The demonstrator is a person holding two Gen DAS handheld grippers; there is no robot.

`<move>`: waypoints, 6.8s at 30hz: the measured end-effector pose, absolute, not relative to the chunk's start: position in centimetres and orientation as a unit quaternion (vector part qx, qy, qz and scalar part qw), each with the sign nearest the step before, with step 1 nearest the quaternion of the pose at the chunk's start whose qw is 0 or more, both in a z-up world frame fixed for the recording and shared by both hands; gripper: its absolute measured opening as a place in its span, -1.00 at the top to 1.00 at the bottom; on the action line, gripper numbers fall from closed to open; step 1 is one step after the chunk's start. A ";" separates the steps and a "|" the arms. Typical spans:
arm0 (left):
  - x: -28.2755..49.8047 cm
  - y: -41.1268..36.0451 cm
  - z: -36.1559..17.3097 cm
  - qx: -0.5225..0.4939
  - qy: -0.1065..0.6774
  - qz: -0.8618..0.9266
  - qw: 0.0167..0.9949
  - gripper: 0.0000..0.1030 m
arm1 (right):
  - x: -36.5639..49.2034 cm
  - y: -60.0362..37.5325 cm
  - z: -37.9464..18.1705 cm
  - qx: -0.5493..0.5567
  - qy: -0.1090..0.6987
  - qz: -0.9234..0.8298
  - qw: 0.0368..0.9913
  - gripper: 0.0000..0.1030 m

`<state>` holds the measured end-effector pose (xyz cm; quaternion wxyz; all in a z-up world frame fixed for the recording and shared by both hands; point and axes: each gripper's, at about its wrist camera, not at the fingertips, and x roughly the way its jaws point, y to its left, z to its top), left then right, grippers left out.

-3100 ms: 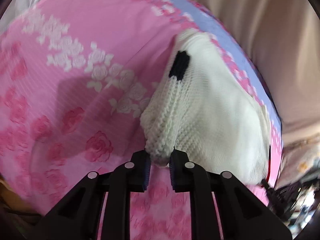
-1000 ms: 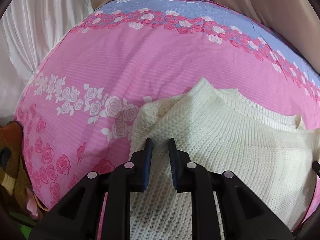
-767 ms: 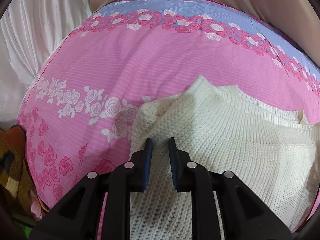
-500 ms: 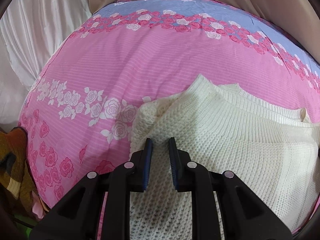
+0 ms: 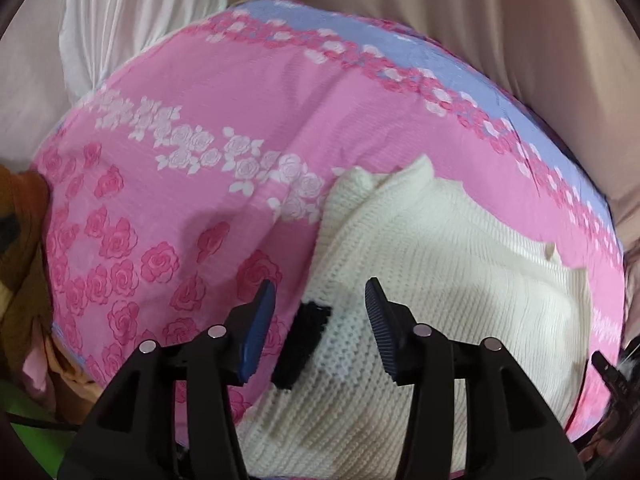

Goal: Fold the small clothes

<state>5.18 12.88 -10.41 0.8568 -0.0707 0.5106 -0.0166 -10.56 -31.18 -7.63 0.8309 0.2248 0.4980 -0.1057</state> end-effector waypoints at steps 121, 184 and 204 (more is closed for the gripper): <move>1.5 13.2 -8.0 -0.275 0.496 -0.163 0.807 0.56 | -3.1 -10.8 -10.8 0.048 0.589 0.084 0.802 0.72; -4.7 -5.5 -8.5 -0.050 0.561 -0.174 0.807 -0.27 | -10.5 -28.3 -7.5 0.317 0.552 0.074 0.768 0.61; -5.6 -5.4 -11.1 -0.101 0.592 -0.172 0.781 -0.27 | -16.1 -31.6 -4.7 0.319 0.541 0.088 0.773 0.18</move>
